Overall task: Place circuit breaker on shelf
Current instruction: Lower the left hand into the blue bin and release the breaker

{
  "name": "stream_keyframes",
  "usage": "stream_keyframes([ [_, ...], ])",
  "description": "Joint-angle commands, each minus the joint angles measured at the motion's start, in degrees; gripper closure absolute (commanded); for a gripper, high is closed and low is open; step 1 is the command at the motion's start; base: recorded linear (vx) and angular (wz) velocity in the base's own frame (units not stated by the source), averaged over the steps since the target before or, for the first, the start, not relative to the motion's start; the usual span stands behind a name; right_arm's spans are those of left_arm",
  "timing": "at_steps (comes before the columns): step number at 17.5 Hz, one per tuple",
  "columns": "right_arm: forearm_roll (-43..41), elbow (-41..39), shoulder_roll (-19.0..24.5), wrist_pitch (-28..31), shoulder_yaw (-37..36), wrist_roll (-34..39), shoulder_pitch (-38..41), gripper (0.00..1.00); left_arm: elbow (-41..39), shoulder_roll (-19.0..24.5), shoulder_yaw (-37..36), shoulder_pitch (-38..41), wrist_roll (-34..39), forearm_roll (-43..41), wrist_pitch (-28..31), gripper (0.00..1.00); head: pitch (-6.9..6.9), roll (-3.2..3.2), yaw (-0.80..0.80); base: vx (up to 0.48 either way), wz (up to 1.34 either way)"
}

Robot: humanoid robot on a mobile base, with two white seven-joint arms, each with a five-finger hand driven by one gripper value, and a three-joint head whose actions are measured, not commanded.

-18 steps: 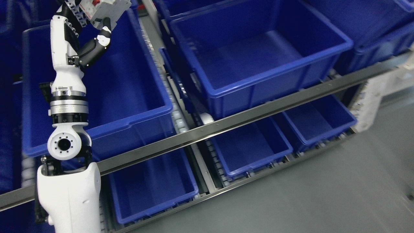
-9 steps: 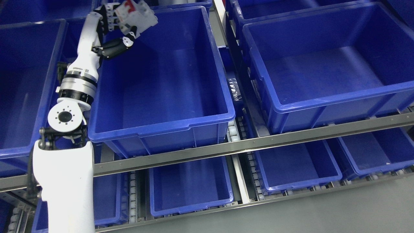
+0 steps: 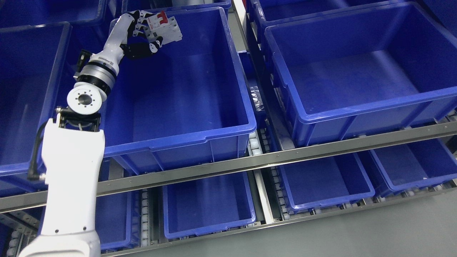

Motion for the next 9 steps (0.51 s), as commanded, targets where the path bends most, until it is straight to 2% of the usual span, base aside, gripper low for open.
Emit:
stream_keyframes([
  [1, 0.0, 0.0, -1.0, -1.1, 1.1, -0.2, 0.0, 0.0, 39.3, 2.0, -7.4, -9.8, 3.6, -3.5, -3.9, 0.9, 0.0, 0.0, 0.0, -0.02, -0.01],
  [7, 0.0, 0.0, -1.0, -1.1, 1.1, -0.2, 0.0, 0.0, 42.6, 0.6, -7.3, -9.9, 5.4, -3.4, -4.9, 0.88, 0.0, 0.0, 0.0, -0.002, -0.01],
  [9, 0.0, 0.0, -1.0, -1.0, 1.1, -0.2, 0.0, 0.0, 42.6, -0.1, -6.9, -10.0, 6.7, -3.4, -6.0, 0.82, 0.0, 0.0, 0.0, 0.004, 0.01],
])
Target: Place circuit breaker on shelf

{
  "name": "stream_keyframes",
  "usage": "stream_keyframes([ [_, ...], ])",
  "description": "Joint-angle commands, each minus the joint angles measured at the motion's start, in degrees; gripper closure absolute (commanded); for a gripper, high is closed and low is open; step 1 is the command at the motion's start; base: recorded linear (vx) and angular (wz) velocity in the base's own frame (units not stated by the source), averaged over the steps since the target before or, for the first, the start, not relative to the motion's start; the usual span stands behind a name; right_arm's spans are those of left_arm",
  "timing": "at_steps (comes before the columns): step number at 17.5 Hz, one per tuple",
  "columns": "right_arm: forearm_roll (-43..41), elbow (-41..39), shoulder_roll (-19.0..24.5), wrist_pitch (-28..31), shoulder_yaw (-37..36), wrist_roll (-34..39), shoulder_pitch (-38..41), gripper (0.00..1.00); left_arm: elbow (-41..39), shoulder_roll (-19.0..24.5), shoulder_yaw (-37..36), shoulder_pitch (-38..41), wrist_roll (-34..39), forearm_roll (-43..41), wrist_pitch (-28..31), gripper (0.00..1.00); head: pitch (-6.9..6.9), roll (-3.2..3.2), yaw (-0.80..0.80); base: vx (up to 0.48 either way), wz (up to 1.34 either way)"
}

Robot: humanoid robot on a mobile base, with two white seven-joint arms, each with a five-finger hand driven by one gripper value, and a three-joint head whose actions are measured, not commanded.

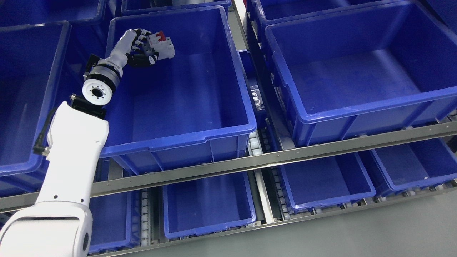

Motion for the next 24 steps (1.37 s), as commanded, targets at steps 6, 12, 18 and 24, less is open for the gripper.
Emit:
stream_keyframes([
  [6, 0.0, 0.0, -1.0, -1.0, 1.1, 0.0, 0.0, 0.0, 17.2, -1.8, -2.4, -3.6, 4.4, -0.5, -1.3, 0.52, 0.0, 0.0, 0.0, 0.0, 0.0],
  [12, 0.0, 0.0, -1.0, -1.0, 1.1, 0.0, 0.0, 0.0, 16.8, -0.9, -2.1, -3.6, 9.2, -0.4, -1.3, 0.18, 0.0, 0.0, 0.0, 0.0, 0.0],
  [18, 0.0, 0.0, -1.0, -1.0, 1.1, 0.0, 0.0, 0.0, 6.3, -3.5, 15.6, -10.6, 13.8, 1.3, -1.3, 0.08, 0.0, 0.0, 0.0, -0.002, -0.04],
  [24, 0.0, 0.0, -1.0, -1.0, 1.1, 0.0, 0.0, 0.0, -19.5, -7.5, 27.9, -6.9, 13.8, 15.3, -0.7, 0.01, 0.0, 0.0, 0.0, 0.005, 0.03],
])
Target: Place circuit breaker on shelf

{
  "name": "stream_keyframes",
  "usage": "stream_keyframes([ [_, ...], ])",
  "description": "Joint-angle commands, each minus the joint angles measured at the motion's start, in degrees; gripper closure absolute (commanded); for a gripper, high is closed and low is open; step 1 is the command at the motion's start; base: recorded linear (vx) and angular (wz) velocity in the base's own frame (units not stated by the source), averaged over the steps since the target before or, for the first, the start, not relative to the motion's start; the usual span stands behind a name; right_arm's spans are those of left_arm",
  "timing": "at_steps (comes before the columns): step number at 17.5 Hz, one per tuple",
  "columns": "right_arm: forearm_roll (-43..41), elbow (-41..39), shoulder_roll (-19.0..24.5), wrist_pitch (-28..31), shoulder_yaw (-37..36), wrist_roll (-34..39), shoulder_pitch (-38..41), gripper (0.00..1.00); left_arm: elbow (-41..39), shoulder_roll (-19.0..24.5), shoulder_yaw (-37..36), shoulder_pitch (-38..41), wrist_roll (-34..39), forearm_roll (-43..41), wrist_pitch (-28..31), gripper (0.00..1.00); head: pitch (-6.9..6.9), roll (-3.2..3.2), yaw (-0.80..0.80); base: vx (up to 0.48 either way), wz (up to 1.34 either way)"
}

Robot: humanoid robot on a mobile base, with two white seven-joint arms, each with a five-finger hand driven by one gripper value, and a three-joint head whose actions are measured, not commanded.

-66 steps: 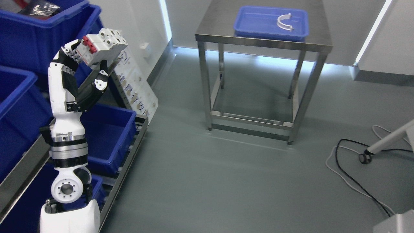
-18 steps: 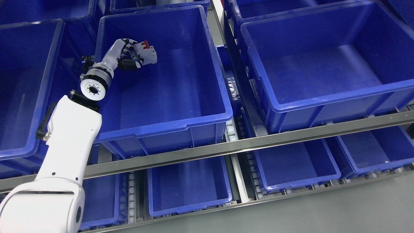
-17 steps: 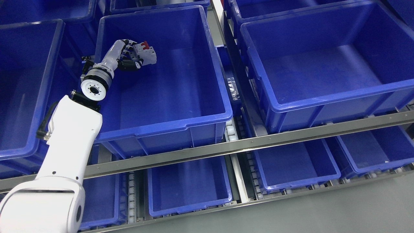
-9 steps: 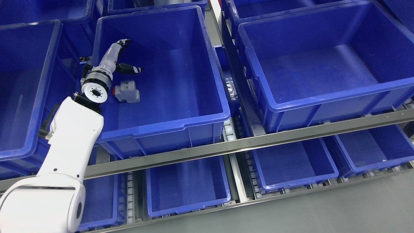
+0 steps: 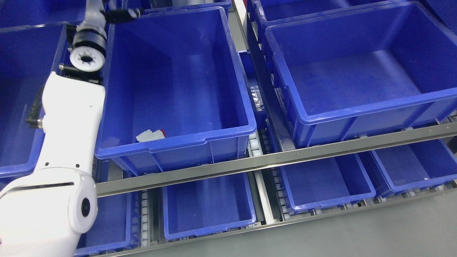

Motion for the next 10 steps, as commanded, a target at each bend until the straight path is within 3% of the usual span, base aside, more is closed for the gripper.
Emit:
stream_keyframes([
  [1, 0.0, 0.0, -1.0, -1.0, 1.1, 0.4, 0.0, 0.0, -30.6, -2.9, 15.0, 6.4, -0.1, 8.4, 4.7, 0.01, 0.0, 0.0, 0.0, -0.001, -0.03],
  [3, 0.0, 0.0, -1.0, -1.1, 1.1, 0.4, 0.0, 0.0, -43.7, -2.9, 13.8, 12.6, 0.0, 12.1, 13.0, 0.0, 0.0, 0.0, 0.0, -0.011, -0.04],
  [4, 0.0, 0.0, -1.0, -1.0, 1.1, 0.3, 0.0, 0.0, -48.7, -2.9, 11.9, 15.5, 0.1, 12.4, 14.3, 0.0, 0.0, 0.0, 0.0, -0.012, -0.03],
  [7, 0.0, 0.0, -1.0, -1.0, 1.1, 0.3, 0.0, 0.0, -60.9, -2.9, 4.6, 27.1, 0.1, 12.5, 15.0, 0.0, 0.0, 0.0, 0.0, -0.021, -0.04],
  [10, 0.0, 0.0, -1.0, -1.0, 1.1, 0.4, 0.0, 0.0, -65.1, -2.9, -0.3, 36.0, 0.4, 12.4, 15.5, 0.0, 0.0, 0.0, 0.0, -0.033, -0.09],
])
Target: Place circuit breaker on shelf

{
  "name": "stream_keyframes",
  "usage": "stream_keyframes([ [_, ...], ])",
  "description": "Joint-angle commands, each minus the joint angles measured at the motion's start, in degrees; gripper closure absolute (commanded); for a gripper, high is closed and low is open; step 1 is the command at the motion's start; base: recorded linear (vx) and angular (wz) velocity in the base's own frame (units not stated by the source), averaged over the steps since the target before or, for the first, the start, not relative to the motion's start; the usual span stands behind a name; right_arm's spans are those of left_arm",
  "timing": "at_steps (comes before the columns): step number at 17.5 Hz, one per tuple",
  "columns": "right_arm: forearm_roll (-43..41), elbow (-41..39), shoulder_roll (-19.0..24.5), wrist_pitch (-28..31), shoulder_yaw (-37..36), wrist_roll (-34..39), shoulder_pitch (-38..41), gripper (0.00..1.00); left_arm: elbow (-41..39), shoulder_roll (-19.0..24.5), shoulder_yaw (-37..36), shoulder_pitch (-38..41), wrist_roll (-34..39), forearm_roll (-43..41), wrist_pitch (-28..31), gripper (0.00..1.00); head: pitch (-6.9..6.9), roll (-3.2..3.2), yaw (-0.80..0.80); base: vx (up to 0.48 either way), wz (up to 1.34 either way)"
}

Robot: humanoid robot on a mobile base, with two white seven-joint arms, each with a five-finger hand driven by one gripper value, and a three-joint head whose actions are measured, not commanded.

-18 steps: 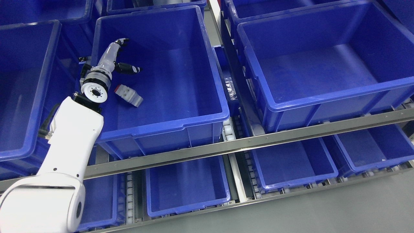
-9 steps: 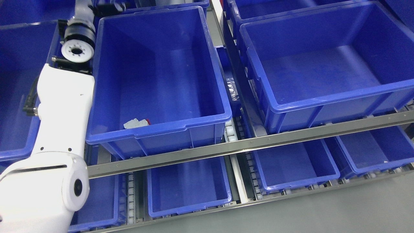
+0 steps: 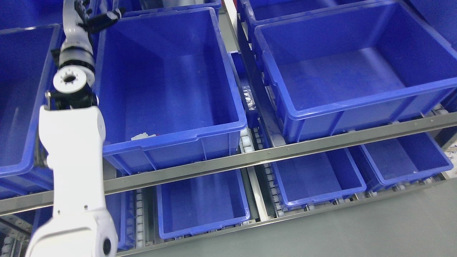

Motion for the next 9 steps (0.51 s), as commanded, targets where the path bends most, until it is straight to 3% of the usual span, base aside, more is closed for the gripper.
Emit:
stream_keyframes([
  [1, 0.0, 0.0, -1.0, -1.0, 1.1, 0.0, 0.0, 0.0, -33.0, -0.4, -5.7, 17.5, 0.3, 2.0, 0.6, 0.0, 0.0, 0.0, 0.0, -0.051, -0.17],
  [9, 0.0, 0.0, -1.0, -1.0, 1.1, 0.0, 0.0, 0.0, -35.0, -0.4, -5.4, 19.0, 0.3, 1.9, 2.6, 0.0, 0.0, 0.0, 0.0, -0.091, -0.16],
])
